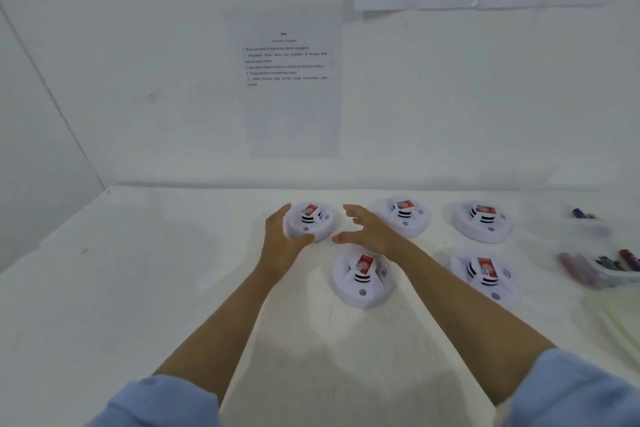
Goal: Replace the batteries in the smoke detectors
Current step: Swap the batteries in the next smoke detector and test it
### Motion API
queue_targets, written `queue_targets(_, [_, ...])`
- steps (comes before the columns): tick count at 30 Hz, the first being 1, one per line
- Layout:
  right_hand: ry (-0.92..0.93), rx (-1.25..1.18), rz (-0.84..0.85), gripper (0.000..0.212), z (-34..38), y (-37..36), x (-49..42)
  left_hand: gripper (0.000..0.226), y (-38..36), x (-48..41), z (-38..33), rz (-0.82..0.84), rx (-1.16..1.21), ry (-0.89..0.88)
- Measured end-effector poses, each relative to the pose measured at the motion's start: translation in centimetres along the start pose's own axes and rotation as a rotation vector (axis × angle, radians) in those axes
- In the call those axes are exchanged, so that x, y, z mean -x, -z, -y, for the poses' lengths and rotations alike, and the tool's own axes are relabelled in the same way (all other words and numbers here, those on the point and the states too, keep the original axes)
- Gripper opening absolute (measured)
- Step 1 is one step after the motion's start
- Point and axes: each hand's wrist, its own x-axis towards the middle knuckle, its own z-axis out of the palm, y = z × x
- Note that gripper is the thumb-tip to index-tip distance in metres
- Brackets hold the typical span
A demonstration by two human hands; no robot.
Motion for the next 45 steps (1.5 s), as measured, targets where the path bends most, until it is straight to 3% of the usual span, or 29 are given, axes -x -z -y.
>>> queue_targets(1, [0.000, 0.023, 0.012, 0.080, 0.1, -0.2, -0.8, 0.045, 0.3, -0.9, 0.8, 0.013, -0.008, 0.035])
queue_targets(4, [0.007, 0.097, 0.031, 0.088, 0.2, -0.6, -2.7, 0.095, 0.7, -2.9, 1.9, 0.068, -0.071, 0.215])
queue_targets(12, [-0.031, 0.172, 0.118, 0.097, 0.2, -1.7, -5.4, 0.166, 1.3, -5.8, 3.2, 0.402, -0.077, 0.361])
queue_targets(14, [-0.040, 0.186, 0.100, 0.097, -0.2, -2.0, -5.7, 0.152, 1.3, -5.8, 2.8, 0.445, -0.151, 0.364])
queue_targets(18, [-0.022, 0.236, 0.069, 0.098, -0.6, -1.9, -5.8, 0.106, 1.0, -5.6, 2.6, 0.364, -0.142, 0.313])
queue_targets(23, [-0.017, 0.161, 0.024, 0.097, -0.3, 0.1, -4.8, 0.079, -0.6, -6.2, 1.0, 0.365, -0.149, 0.267])
queue_targets(26, [-0.008, 0.135, 0.010, 0.098, -0.2, 2.3, -3.6, 0.103, -2.0, -6.5, 0.0, 0.365, -0.116, 0.257])
queue_targets(34, [0.008, 0.094, -0.006, 0.094, -1.3, 9.3, 1.4, 0.085, -8.7, -4.7, -4.7, 0.336, -0.107, 0.232])
queue_targets(37, [0.014, 0.088, -0.015, 0.093, -2.5, 12.1, 3.8, 0.110, -12.3, -3.7, -7.0, 0.348, -0.140, 0.227])
queue_targets(38, [0.017, 0.089, -0.019, 0.093, -2.9, 13.0, 4.5, 0.103, -13.4, -3.3, -7.6, 0.346, -0.126, 0.251])
queue_targets(40, [0.013, 0.090, -0.021, 0.094, -3.8, 14.7, 6.0, 0.065, -15.4, -2.5, -8.6, 0.345, -0.147, 0.242])
queue_targets(43, [-0.005, 0.073, -0.014, 0.095, -5.3, 17.1, 7.9, 0.056, -18.1, -1.8, -8.2, 0.335, -0.153, 0.228])
queue_targets(45, [-0.007, 0.060, -0.013, 0.096, -6.1, 18.5, 8.9, 0.092, -19.6, -1.3, -8.7, 0.351, -0.196, 0.229])
